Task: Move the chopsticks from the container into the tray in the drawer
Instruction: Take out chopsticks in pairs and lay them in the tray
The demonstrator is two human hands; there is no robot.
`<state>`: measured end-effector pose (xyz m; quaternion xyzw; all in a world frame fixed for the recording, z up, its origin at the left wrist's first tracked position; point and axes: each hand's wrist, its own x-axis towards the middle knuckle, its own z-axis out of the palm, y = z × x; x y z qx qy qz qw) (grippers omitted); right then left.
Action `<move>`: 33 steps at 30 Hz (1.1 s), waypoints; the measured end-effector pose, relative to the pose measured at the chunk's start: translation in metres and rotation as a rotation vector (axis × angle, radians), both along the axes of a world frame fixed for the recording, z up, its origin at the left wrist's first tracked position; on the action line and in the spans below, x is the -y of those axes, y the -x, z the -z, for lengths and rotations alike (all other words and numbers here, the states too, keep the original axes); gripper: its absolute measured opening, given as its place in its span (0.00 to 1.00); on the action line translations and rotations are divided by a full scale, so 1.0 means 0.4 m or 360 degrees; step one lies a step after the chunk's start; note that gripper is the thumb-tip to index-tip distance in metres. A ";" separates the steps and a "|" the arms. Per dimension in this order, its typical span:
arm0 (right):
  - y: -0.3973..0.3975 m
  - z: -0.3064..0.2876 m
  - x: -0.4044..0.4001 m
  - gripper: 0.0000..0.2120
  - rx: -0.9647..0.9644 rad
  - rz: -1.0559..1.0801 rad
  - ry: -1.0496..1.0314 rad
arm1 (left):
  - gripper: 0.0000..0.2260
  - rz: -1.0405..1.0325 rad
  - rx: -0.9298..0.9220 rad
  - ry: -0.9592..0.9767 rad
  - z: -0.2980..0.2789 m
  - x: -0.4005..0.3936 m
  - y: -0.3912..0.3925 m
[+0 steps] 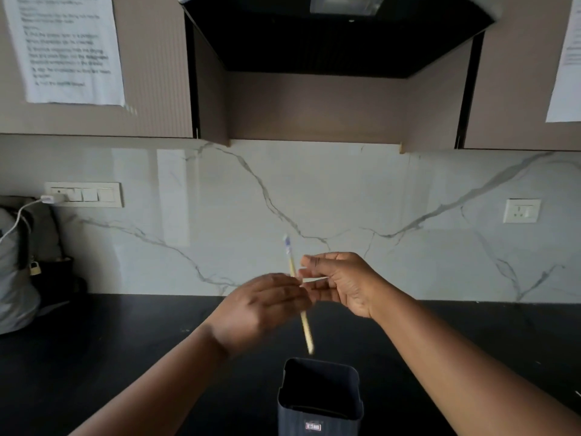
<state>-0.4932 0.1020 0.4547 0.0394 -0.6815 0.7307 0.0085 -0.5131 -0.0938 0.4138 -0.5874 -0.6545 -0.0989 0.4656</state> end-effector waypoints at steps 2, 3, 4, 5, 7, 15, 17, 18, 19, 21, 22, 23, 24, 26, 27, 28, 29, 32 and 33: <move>0.000 -0.006 -0.005 0.11 -0.0164 0.0171 -0.0230 | 0.09 0.0049 0.0387 -0.0298 -0.036 -0.012 -0.008; -0.003 -0.008 -0.006 0.10 -0.0259 0.0213 -0.0357 | 0.08 0.0050 0.0708 -0.0504 -0.059 -0.021 -0.012; -0.007 -0.006 -0.004 0.08 -0.0318 0.0186 -0.0426 | 0.07 0.0037 0.1060 -0.0686 -0.082 -0.031 -0.012; -0.013 -0.001 0.000 0.07 -0.0327 0.0092 -0.0418 | 0.07 0.0011 0.1419 -0.0809 -0.105 -0.040 -0.006; -0.026 0.021 0.016 0.07 -0.0210 -0.0145 -0.0279 | 0.06 0.0047 0.2015 -0.0962 -0.131 -0.049 0.021; -0.045 0.184 0.073 0.07 0.0216 0.0011 -0.0062 | 0.03 0.0170 0.2961 -0.1215 -0.007 -0.041 0.080; -0.049 0.218 0.071 0.06 0.0291 0.0017 -0.0103 | 0.02 0.0139 0.3063 -0.1173 0.045 -0.041 0.087; -0.051 0.232 0.067 0.05 0.0313 0.0019 -0.0134 | 0.04 0.0107 0.3092 -0.1160 0.069 -0.041 0.092; -0.055 0.247 0.060 0.05 0.0326 0.0017 -0.0165 | 0.07 0.0052 0.3100 -0.1163 0.093 -0.039 0.096; -0.070 0.279 0.042 0.05 0.0313 -0.0007 -0.0266 | 0.19 -0.0116 0.3056 -0.1198 0.141 -0.034 0.110; -0.085 0.303 0.031 0.06 0.0311 -0.0024 -0.0344 | 0.23 -0.0204 0.3025 -0.1224 0.172 -0.031 0.116; -0.102 0.332 0.021 0.07 0.0315 -0.0044 -0.0433 | 0.26 -0.0273 0.2984 -0.1247 0.208 -0.027 0.120; -0.121 0.368 0.010 0.07 0.0322 -0.0066 -0.0534 | 0.26 -0.0322 0.2929 -0.1253 0.250 -0.022 0.123; -0.163 0.456 -0.011 0.06 0.0364 -0.0147 -0.0820 | 0.26 -0.0500 0.2743 -0.1090 0.349 -0.006 0.123; -0.185 0.504 -0.019 0.04 0.0396 -0.0212 -0.0980 | 0.27 -0.0668 0.2614 -0.0880 0.398 0.004 0.118; -0.209 0.554 -0.028 0.04 0.0429 -0.0270 -0.1122 | 0.30 -0.0851 0.2481 -0.0637 0.444 0.013 0.111; -0.232 0.605 -0.036 0.04 0.0455 -0.0309 -0.1232 | 0.32 -0.1018 0.2345 -0.0404 0.485 0.019 0.104; -0.296 0.749 -0.064 0.06 0.0492 -0.0391 -0.1575 | 0.28 -0.1268 0.2083 0.0089 0.592 0.022 0.097; -0.312 0.793 -0.074 0.07 0.0508 -0.0414 -0.1699 | 0.27 -0.1340 0.2033 0.0206 0.621 0.023 0.093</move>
